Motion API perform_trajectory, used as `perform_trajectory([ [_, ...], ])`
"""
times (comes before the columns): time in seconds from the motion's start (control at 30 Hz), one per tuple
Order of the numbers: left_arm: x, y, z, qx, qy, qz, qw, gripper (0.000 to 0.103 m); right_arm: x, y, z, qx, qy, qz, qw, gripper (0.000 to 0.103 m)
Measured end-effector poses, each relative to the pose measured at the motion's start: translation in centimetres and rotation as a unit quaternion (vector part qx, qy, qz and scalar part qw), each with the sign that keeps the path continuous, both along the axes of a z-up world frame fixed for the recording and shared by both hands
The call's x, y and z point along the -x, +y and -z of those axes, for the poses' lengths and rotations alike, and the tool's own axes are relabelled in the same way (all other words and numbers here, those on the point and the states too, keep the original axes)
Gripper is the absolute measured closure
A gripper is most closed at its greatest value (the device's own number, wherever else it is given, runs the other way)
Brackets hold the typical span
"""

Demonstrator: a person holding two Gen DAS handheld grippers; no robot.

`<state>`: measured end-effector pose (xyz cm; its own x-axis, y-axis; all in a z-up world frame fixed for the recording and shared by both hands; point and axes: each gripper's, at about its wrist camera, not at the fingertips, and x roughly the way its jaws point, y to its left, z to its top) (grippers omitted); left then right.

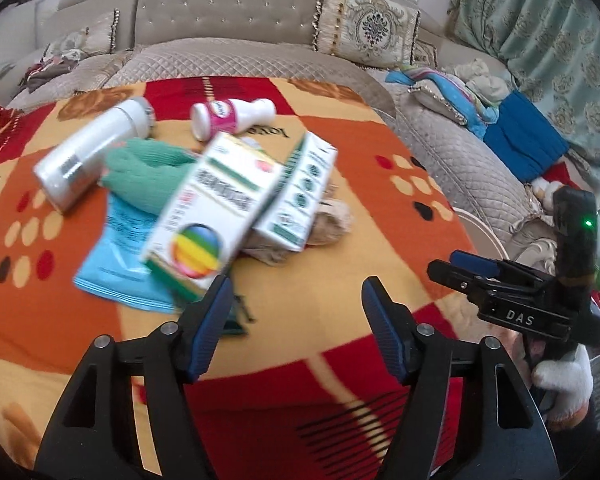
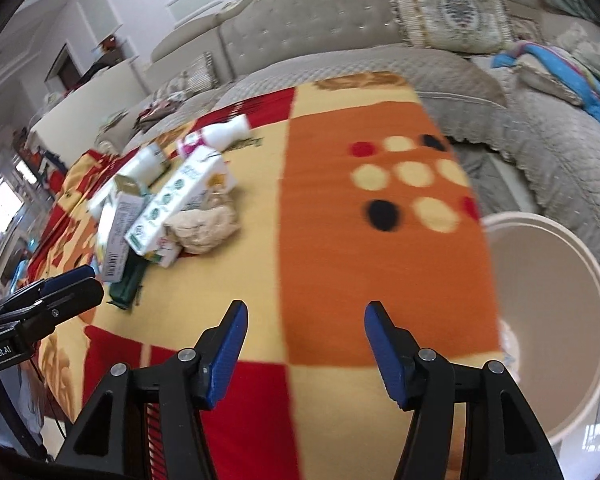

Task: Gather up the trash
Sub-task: 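Move both grippers back over the remaining items on the blanket, then grasp the white OTC medicine box with the left gripper while the right grasps the beige cloth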

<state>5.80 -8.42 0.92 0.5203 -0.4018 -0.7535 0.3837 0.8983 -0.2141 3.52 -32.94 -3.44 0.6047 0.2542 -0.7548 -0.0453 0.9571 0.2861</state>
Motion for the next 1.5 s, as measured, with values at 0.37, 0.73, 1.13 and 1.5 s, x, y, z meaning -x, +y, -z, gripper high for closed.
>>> perform_trajectory([
  [0.37,-3.2,1.8,0.7,-0.054,-0.04,0.024,0.9974,0.036,-5.4,5.9,0.5,0.019,0.002,-0.078,0.997,0.04],
  [0.73,-6.9,1.1,2.1,-0.06,-0.015,0.041,0.9972,0.036,-8.7,7.0,1.1,0.04,-0.006,-0.108,0.993,0.039],
  [1.13,-8.7,0.9,2.1,-0.005,0.012,0.019,0.9997,0.042,-8.6,7.0,1.4,0.018,-0.029,-0.118,0.992,0.069],
  [1.5,-5.0,1.3,-0.4,0.019,0.006,0.004,0.9998,0.045,-3.2,3.5,-0.9,-0.025,-0.056,-0.09,0.994,0.071],
])
